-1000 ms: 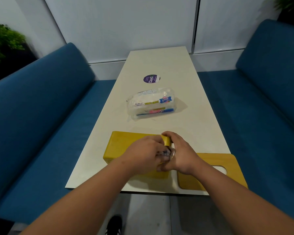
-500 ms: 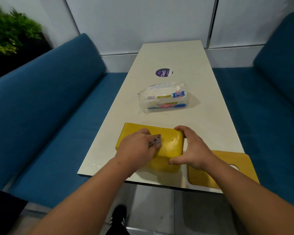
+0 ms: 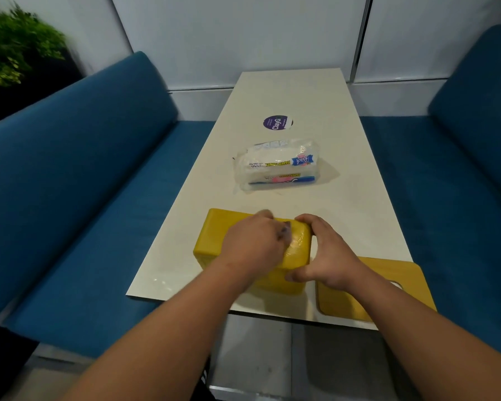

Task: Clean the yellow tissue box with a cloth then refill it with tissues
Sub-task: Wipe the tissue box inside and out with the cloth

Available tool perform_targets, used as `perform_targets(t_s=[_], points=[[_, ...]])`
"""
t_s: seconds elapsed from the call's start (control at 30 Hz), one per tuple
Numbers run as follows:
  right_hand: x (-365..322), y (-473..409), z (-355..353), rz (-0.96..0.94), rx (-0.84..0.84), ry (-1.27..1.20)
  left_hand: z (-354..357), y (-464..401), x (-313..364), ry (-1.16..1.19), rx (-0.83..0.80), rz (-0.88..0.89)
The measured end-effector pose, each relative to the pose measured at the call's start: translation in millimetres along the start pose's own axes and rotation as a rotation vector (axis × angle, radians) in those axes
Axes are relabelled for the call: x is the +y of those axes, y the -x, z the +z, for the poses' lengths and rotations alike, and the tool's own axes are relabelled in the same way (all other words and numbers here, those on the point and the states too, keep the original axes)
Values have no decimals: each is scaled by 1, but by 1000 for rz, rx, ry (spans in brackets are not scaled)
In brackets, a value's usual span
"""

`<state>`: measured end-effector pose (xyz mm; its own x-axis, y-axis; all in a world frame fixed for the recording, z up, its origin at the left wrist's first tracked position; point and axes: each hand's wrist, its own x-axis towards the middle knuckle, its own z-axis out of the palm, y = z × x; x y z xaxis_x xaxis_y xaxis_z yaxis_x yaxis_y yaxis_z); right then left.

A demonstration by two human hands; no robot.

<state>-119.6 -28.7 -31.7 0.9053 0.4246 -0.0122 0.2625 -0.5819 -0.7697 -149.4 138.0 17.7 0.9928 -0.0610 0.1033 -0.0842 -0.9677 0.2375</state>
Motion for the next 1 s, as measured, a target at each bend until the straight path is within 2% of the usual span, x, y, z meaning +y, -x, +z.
perform_targets(t_s=[0.1, 0.17, 0.37, 0.43, 0.5, 0.63, 0.7, 0.77, 0.93, 1.0], points=[[1, 2, -1, -1, -28, 17, -10, -10, -47, -68, 50, -271], [1, 2, -1, -1, -37, 17, -10, -13, -60, -128, 105, -358], [0, -2, 1, -12, 9, -40, 13, -14, 29, -4, -4, 18], [1, -2, 1, -13, 12, -56, 15, -15, 33, 26, -32, 57], [1, -1, 0, 1, -3, -7, 9, -17, 10, 15, -17, -18], [1, 1, -1, 8, -47, 12, -12, -18, -65, -73, 79, -337], [2, 1, -1, 7, -44, 7, -13, -17, -78, -117, 127, -404], [1, 2, -1, 7, -39, 19, -9, -19, -60, -127, 124, -351], [1, -1, 1, -19, 11, -25, 14, -12, 26, -1, 3, 3], [1, -2, 1, -32, 17, -38, 14, -7, 32, 28, -27, 51]])
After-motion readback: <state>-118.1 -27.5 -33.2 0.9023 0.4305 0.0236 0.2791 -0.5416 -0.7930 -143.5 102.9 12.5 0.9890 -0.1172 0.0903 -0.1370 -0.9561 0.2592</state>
